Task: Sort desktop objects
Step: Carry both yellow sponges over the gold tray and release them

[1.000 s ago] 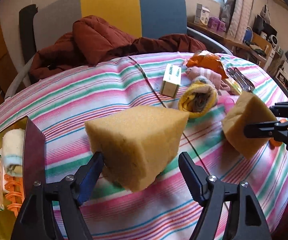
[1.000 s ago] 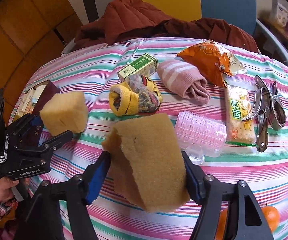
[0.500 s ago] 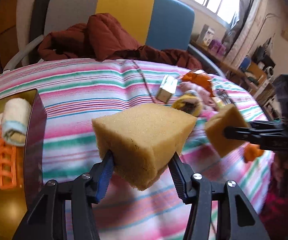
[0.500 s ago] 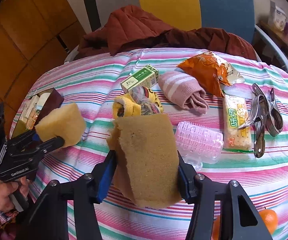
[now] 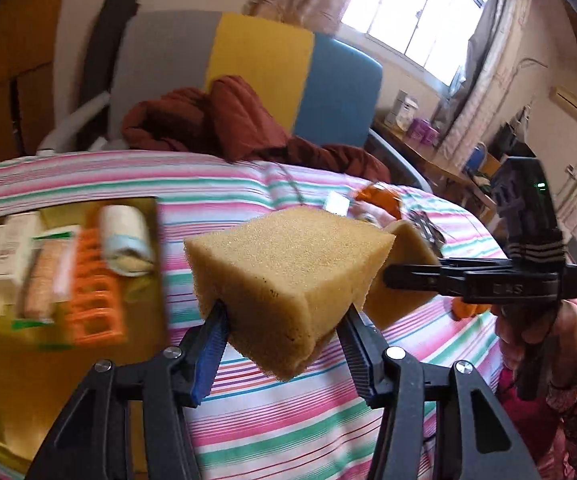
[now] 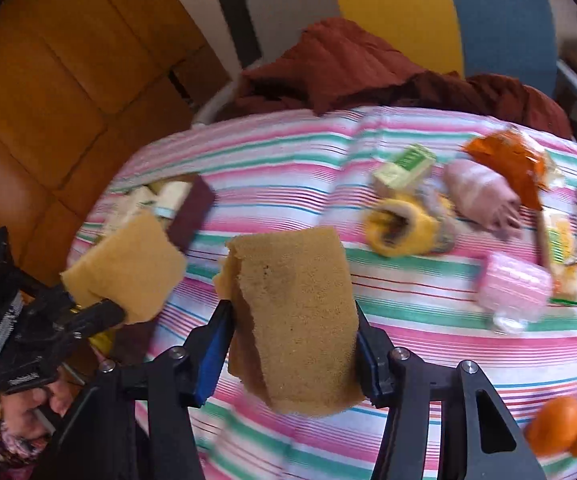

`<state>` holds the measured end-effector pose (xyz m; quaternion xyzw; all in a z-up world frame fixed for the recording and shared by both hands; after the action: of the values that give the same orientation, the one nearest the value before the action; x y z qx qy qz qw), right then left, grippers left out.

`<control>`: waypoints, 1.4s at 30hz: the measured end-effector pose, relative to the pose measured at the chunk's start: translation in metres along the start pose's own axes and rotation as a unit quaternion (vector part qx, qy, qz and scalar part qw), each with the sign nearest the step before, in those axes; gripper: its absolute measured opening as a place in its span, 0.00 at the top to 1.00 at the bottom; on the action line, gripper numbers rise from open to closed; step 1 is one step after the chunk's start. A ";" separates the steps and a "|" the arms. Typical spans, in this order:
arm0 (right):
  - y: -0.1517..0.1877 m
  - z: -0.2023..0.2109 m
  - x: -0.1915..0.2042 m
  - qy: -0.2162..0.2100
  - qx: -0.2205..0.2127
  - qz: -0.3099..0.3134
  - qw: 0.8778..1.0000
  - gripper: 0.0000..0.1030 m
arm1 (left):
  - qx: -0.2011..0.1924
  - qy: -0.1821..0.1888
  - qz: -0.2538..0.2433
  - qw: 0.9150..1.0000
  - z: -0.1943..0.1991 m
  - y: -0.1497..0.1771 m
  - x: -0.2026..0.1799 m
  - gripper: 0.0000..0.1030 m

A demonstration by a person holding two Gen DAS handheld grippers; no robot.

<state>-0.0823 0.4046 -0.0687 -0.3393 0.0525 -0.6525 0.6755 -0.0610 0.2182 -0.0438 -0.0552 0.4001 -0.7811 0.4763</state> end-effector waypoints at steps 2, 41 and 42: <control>-0.006 -0.004 0.034 -0.020 -0.005 0.014 1.000 0.46 | -0.006 -0.015 0.011 1.000 0.013 0.001 0.022 0.47; 0.033 -0.150 0.278 -0.081 0.141 0.121 0.979 0.60 | -0.011 -0.201 0.218 0.955 0.108 0.069 0.283 0.36; 0.035 -0.154 0.283 -0.082 0.144 0.124 0.978 0.63 | -0.019 -0.203 0.225 0.953 0.112 0.069 0.285 0.36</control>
<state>-0.0910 0.0822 -0.0996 -0.2815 -0.0560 -0.5341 0.7953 -0.1145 -0.0857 -0.0993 -0.1301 0.3120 -0.6186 0.7093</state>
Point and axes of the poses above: each gripper's, at about its wrist camera, not at the fingertips, and z roughly against the way its jaws point, x to its left, y to its underside, the point moved 10 cm from there along -z, roughly the way its jaws point, and after that the axes turned 1 degree about y, right-handed, at the moved point
